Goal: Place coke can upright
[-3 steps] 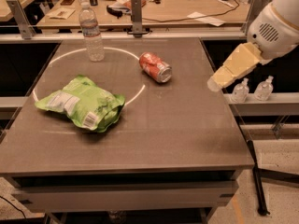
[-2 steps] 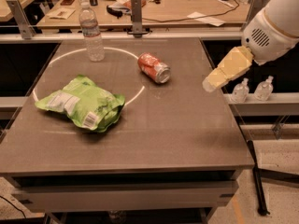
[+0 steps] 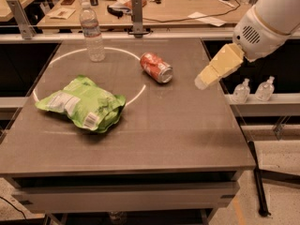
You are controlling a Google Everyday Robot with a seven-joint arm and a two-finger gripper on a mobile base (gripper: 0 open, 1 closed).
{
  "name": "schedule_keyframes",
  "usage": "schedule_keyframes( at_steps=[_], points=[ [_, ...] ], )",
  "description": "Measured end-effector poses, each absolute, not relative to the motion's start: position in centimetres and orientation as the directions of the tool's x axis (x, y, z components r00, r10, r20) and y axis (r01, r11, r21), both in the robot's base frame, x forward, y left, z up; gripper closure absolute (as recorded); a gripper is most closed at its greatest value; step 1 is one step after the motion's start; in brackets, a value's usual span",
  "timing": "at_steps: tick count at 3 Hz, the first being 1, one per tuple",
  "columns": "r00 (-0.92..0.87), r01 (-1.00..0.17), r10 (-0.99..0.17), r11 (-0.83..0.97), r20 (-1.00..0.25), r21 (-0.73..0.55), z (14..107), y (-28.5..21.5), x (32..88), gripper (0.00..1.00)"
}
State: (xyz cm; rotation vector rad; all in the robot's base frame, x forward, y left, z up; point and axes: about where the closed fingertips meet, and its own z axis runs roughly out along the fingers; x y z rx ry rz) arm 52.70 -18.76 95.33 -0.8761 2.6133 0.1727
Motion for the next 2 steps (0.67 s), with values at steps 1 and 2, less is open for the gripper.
schedule_keyframes(
  at_steps=[1, 2],
  points=[
    [-0.726, -0.618, -0.577, 0.786, -0.375, -0.014, 95.3, -17.4, 54.5, 0.0],
    [-0.725, -0.626, -0.595, 0.779, -0.346, -0.027, 95.2, -15.7, 57.1, 0.0]
  ],
)
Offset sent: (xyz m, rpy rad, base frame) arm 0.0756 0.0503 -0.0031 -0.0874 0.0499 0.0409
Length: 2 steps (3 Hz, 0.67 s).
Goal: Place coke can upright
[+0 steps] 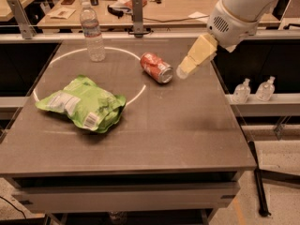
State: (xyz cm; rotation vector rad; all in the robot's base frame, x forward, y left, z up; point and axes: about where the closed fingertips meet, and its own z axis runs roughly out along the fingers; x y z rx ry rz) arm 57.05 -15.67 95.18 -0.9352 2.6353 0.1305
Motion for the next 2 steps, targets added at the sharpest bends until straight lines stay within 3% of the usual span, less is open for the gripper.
schedule_keyframes(
  at_steps=[2],
  points=[
    [-0.765, -0.595, -0.565, 0.804, -0.308, 0.004, 94.1, -11.3, 61.4, 0.0]
  ],
)
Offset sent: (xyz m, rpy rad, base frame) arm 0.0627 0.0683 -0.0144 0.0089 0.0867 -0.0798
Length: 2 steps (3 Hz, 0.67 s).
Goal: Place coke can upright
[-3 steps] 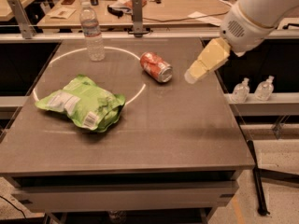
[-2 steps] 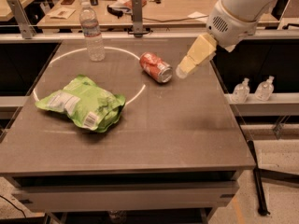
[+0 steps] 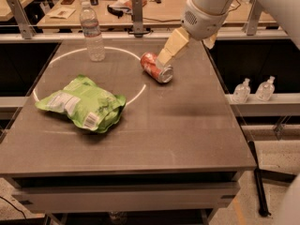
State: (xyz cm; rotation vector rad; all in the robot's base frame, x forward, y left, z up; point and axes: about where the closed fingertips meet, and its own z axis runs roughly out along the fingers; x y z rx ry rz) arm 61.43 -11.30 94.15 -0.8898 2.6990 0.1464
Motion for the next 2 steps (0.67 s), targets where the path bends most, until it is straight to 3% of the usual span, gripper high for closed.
schedule_keyframes(
  at_steps=[2],
  points=[
    [-0.808, -0.554, -0.533, 0.833, -0.252, 0.016, 91.9, -10.0, 64.4, 0.0]
  ],
)
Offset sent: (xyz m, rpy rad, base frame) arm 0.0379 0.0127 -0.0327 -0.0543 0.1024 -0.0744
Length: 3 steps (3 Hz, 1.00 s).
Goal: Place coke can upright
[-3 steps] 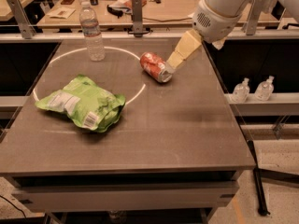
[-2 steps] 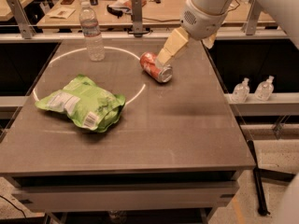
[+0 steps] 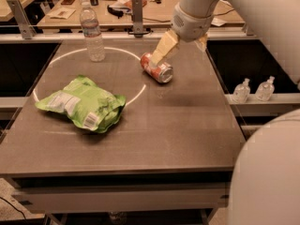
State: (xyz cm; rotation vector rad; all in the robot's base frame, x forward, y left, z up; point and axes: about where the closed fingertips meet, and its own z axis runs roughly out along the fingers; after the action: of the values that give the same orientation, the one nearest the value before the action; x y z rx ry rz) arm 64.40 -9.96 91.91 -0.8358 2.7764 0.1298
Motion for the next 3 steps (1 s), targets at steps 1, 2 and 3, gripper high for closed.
schedule_keyframes(
  at_steps=[1, 2, 3],
  points=[
    [-0.783, -0.588, -0.572, 0.809, -0.244, -0.008, 91.24, -9.08, 66.54, 0.0],
    [-0.781, -0.588, -0.571, 0.809, -0.254, -0.009, 91.12, -8.86, 66.87, 0.0],
    [-0.807, -0.558, -0.54, 0.83, -0.24, 0.009, 90.56, -8.56, 67.52, 0.0]
  ],
)
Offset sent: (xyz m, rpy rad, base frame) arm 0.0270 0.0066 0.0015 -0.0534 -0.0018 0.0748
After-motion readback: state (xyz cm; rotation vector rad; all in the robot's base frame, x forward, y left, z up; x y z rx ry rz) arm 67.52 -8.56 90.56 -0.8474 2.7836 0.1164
